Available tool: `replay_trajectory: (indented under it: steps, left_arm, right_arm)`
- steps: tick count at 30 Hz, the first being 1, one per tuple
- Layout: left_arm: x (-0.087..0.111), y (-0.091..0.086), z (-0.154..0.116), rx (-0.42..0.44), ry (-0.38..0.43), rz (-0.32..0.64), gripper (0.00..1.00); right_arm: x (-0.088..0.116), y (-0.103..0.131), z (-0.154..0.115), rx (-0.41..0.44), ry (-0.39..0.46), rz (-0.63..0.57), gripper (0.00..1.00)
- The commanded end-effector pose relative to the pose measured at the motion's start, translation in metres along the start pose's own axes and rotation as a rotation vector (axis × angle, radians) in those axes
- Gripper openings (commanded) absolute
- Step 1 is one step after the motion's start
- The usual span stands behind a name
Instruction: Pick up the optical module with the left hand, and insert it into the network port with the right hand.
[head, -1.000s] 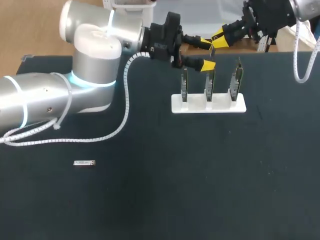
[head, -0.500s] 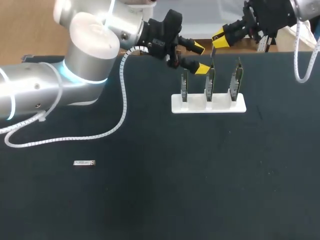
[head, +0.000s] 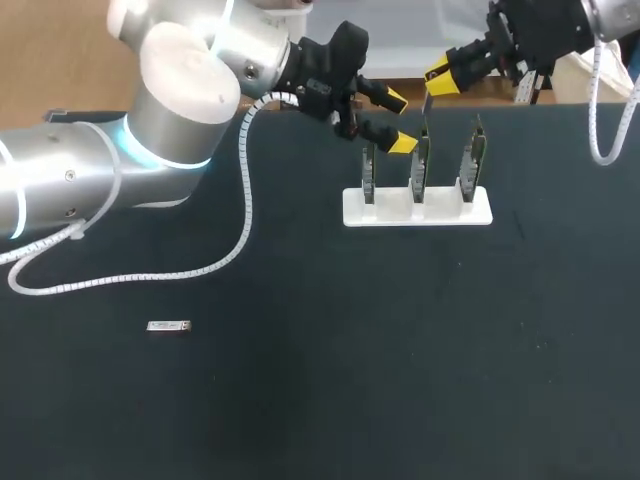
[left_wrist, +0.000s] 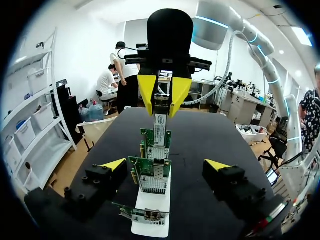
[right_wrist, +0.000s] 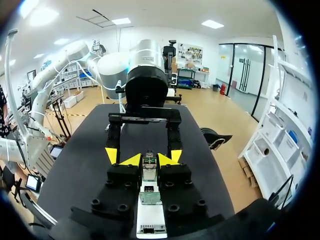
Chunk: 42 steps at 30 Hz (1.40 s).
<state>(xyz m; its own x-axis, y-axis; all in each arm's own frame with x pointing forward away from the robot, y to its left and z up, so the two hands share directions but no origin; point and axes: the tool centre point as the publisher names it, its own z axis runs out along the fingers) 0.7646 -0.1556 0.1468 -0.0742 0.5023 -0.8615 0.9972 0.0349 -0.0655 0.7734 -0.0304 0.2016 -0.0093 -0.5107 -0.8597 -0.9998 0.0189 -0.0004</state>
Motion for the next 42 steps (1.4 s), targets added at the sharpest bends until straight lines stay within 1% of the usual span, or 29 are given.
replay_trajectory:
  steps: [1, 7, 16, 22, 32, 42]
  left_arm:
    - [-0.004, 0.007, 0.004, 0.013, 0.01, 0.003, 1.0]
    - [-0.004, 0.009, 0.006, 0.026, 0.019, 0.002, 1.0]
    - [0.001, 0.007, 0.007, 0.04, 0.039, -0.009, 1.0]
    - [0.005, 0.002, 0.008, 0.068, 0.042, 0.002, 1.0]
    - [0.005, 0.002, 0.008, 0.068, 0.042, 0.002, 1.0]
    - [0.005, 0.002, 0.008, 0.068, 0.042, 0.002, 1.0]
  right_arm:
    - [0.001, 0.002, -0.001, 0.004, -0.001, 0.003, 0.0]
    - [0.002, 0.002, -0.002, 0.005, -0.002, 0.006, 0.0]
    - [0.003, 0.001, -0.002, -0.002, -0.001, 0.006, 0.0]
    - [0.002, -0.001, -0.001, -0.02, 0.003, -0.001, 0.0]
    - [0.009, -0.005, 0.003, -0.038, 0.015, -0.004, 0.0]
    - [0.021, -0.005, 0.011, -0.066, 0.027, 0.011, 0.0]
